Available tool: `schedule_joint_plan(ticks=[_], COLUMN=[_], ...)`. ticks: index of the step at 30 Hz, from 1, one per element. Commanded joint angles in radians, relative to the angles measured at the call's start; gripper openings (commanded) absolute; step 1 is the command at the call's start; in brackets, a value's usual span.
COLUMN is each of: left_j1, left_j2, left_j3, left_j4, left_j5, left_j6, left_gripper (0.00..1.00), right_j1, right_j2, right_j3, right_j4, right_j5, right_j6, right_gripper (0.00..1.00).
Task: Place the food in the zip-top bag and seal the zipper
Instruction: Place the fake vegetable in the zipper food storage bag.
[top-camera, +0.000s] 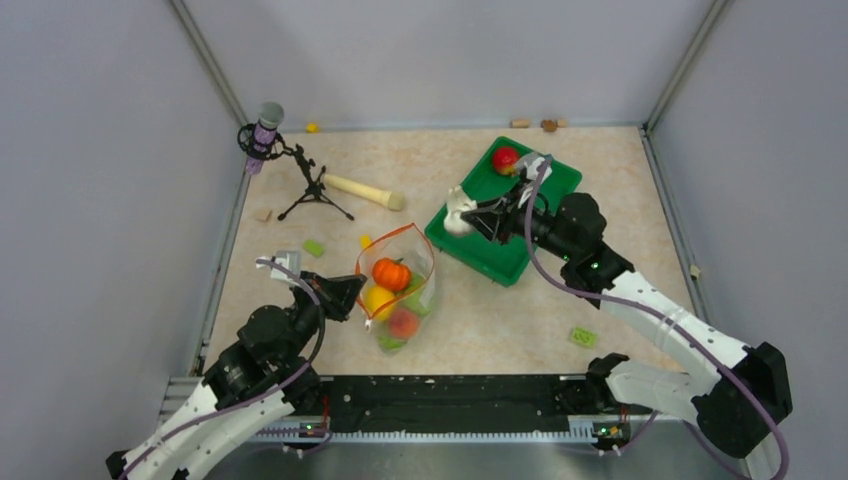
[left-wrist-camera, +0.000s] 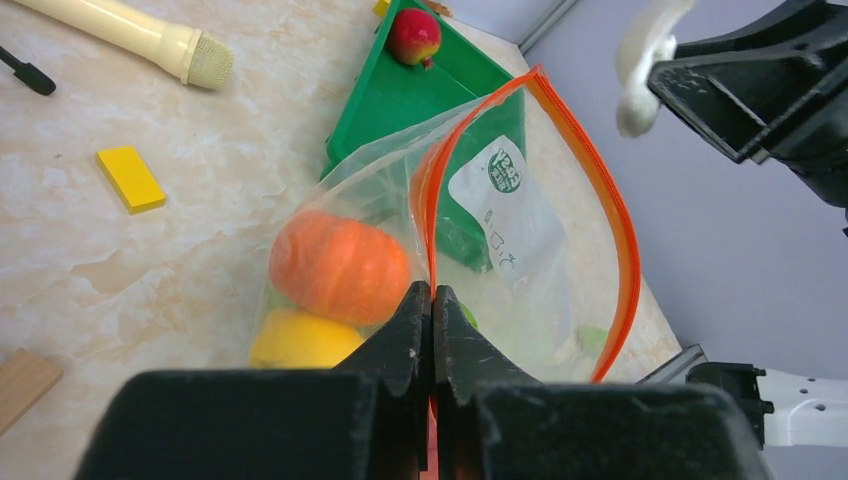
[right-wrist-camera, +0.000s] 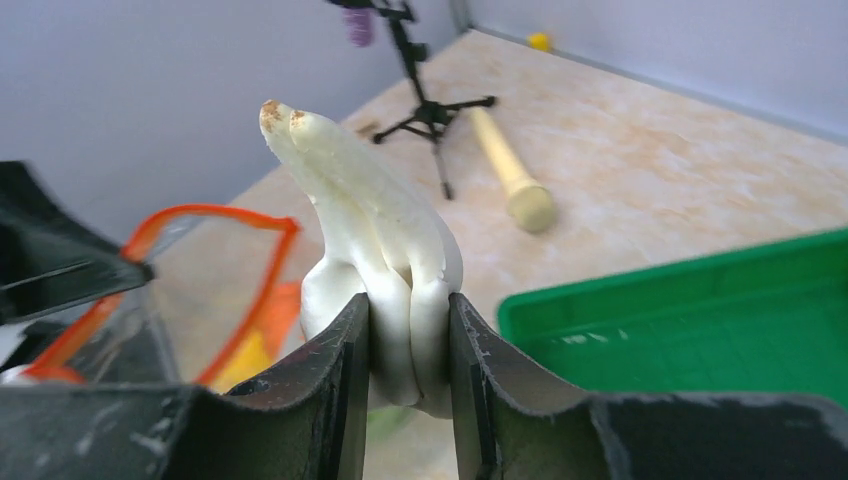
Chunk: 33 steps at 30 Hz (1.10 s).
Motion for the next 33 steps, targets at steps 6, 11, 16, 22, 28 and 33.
schedule_joint_plan(ticks=[6,11,16,22,28,33], left_j1=[0.004,0.004,0.004,0.004,0.003,0.004], left_j2=[-0.046,-0.061,-0.068,-0.066,-0.066,-0.069], left_j3=[-0.005,-0.005,-0.007,-0.007,-0.008,-0.008], left_j4=[0.044,0.042,0.040,0.042,0.042,0.040], left_j5=[0.034,0.045,0.047,0.049,0.042,0.037], left_j6=[-0.001,-0.002,-0.001,-0.002,-0.001,0.000], left_gripper=[0.00,0.00,0.00,0.00,0.00,0.00], right_j1=[0.322,0.418,0.443,0.486,0.523,0.523], right_j2=[0.030,0.133,0.172,0.194,0.187,0.185], right_j3=[0.170,0.246,0.256,0.278,0.286,0.292], right_j4=[-0.015,-0.108,-0.123,-0.248,-0.313,-0.323], right_j5=[-0.124,-0.009,-0.018,0.015,0.109,0.098], right_j6=[-0.150,-0.263,-0.312,-0.431,-0.498,-0.492], right_gripper=[0.03,0.04,0.07,0.16,0.42,0.60])
